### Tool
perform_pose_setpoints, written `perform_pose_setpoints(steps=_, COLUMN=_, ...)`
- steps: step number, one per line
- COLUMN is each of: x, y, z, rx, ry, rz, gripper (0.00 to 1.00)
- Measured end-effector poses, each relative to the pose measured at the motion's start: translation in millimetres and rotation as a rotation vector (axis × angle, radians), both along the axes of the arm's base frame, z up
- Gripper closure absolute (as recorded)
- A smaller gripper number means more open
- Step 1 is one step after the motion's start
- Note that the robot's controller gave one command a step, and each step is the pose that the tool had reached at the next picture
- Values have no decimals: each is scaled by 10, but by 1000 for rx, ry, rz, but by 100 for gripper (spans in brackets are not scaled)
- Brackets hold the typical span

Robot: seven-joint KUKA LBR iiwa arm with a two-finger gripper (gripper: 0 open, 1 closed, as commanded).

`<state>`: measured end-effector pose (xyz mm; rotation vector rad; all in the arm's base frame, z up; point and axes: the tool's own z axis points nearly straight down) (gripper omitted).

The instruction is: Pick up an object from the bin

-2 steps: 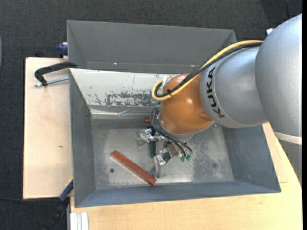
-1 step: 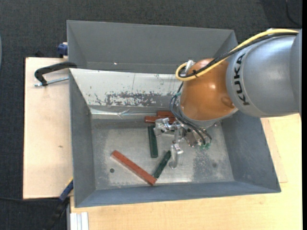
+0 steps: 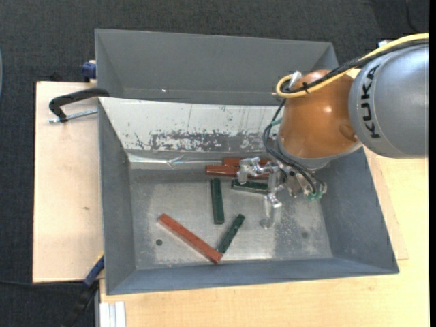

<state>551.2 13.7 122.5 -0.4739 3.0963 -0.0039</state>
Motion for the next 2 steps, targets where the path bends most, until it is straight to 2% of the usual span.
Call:
perform_pose_setpoints(steps=1, x=-9, y=0, z=-29, rx=1, ry=-1, rz=21, gripper=0)
perform_pose_setpoints(steps=2, x=-43, y=58, z=-233, rx=2, ry=11, rz=143, gripper=0)
